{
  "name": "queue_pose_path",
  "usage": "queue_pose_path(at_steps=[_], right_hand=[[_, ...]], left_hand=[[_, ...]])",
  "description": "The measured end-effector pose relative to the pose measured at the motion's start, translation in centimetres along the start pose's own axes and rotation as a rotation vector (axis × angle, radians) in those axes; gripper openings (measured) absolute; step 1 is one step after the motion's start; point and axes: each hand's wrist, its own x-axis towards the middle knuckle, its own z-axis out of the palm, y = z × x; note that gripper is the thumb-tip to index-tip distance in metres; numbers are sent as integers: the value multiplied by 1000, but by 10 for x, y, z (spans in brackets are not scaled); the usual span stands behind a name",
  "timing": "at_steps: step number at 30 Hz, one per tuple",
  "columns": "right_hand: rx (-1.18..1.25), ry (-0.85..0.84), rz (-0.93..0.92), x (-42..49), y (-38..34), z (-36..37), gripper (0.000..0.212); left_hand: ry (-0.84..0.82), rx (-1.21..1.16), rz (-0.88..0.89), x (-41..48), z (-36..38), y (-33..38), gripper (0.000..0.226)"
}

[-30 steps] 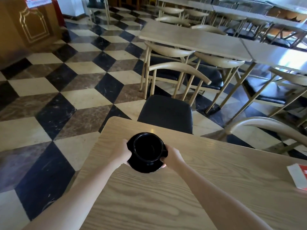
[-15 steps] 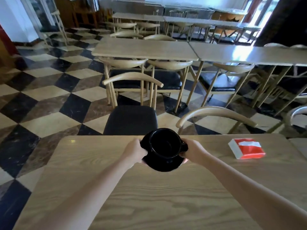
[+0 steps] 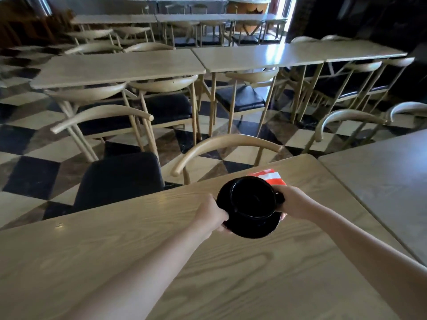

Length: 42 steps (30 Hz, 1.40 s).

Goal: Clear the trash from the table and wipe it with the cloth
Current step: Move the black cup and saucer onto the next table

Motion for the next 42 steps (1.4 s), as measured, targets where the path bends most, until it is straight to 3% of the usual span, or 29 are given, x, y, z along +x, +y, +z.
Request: queue_pose_path(at_steps=[6, 12, 15, 20, 29, 35, 39, 42], right_hand=[[67, 57, 120, -4, 77, -12, 37], [177, 66, 179, -7, 128, -2, 55], [196, 51, 219, -7, 147, 9, 45], [242, 25, 251, -7, 173, 23, 47], [251, -49, 278, -2, 178, 15, 59], [294, -115, 368, -1, 176, 12, 63], [143, -189, 374, -1, 161, 2, 60], [-3, -251, 376, -4, 148, -7, 59]], left_hand=[[-5, 87, -24, 39, 75, 4, 37], [-75, 39, -91, 66, 125, -5, 58], [-64, 43, -116, 73, 141, -14, 44], [-44, 28, -187, 81, 159, -28, 40], [-90, 73, -237, 92, 162, -37, 52], [-168, 308, -169, 96, 152, -40, 27], [-159, 370, -133, 96, 146, -34, 48], [-159, 422, -89, 94, 141, -27, 50]])
